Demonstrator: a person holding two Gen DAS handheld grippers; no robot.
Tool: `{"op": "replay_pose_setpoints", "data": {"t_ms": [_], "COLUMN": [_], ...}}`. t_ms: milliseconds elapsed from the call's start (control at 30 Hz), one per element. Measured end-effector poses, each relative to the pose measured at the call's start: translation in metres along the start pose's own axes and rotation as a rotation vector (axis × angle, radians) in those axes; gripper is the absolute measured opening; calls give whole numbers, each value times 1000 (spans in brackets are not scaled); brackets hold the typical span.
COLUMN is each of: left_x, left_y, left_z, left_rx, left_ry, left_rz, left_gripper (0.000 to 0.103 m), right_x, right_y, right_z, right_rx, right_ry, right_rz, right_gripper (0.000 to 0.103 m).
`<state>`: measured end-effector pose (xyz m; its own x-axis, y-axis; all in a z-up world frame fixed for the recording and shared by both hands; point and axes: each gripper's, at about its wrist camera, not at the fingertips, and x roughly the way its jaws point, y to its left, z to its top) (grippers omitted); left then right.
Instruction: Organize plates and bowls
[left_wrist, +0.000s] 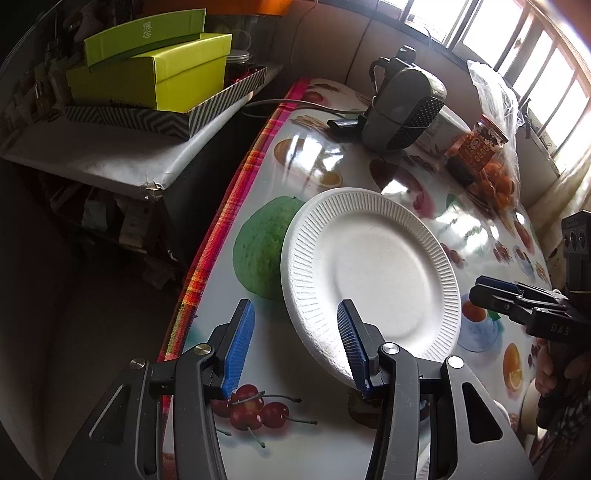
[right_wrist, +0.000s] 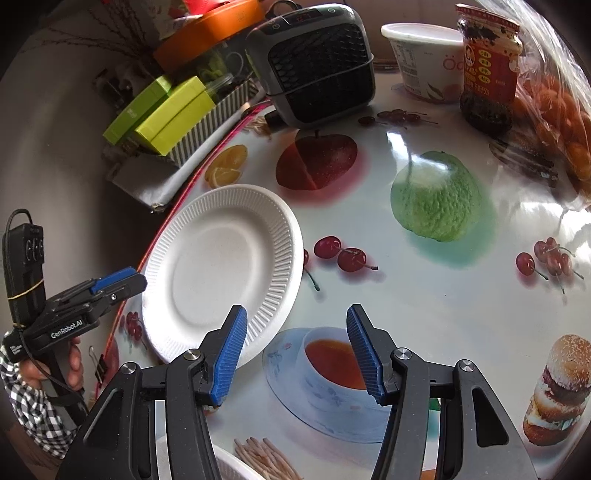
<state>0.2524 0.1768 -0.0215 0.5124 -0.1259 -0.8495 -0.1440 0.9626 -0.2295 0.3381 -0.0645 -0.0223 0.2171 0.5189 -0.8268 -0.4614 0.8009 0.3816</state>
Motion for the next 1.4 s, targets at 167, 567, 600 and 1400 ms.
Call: {"op": "replay_pose_setpoints", "data": {"t_ms": [167,567,600,1400], "left_x": [6,16,16,17], "left_y": [2,2,2,-1], "left_z": [3,8,8,7], "left_rx": [-37,-65,-66,-57], "left_ry": [7,21,20,25], "left_rz": [-32,-62,-59,-56], "left_gripper": [48,31,29,23], "right_x": [7,17,18,17], "right_y": [-4,-1,0,3], "right_z": [3,9,9,7], "right_rx": [25,18,17,13], "right_ry": [1,10,9,16], "right_rz": [22,50,51,51], "right_gripper": [56,45,45,22]}}
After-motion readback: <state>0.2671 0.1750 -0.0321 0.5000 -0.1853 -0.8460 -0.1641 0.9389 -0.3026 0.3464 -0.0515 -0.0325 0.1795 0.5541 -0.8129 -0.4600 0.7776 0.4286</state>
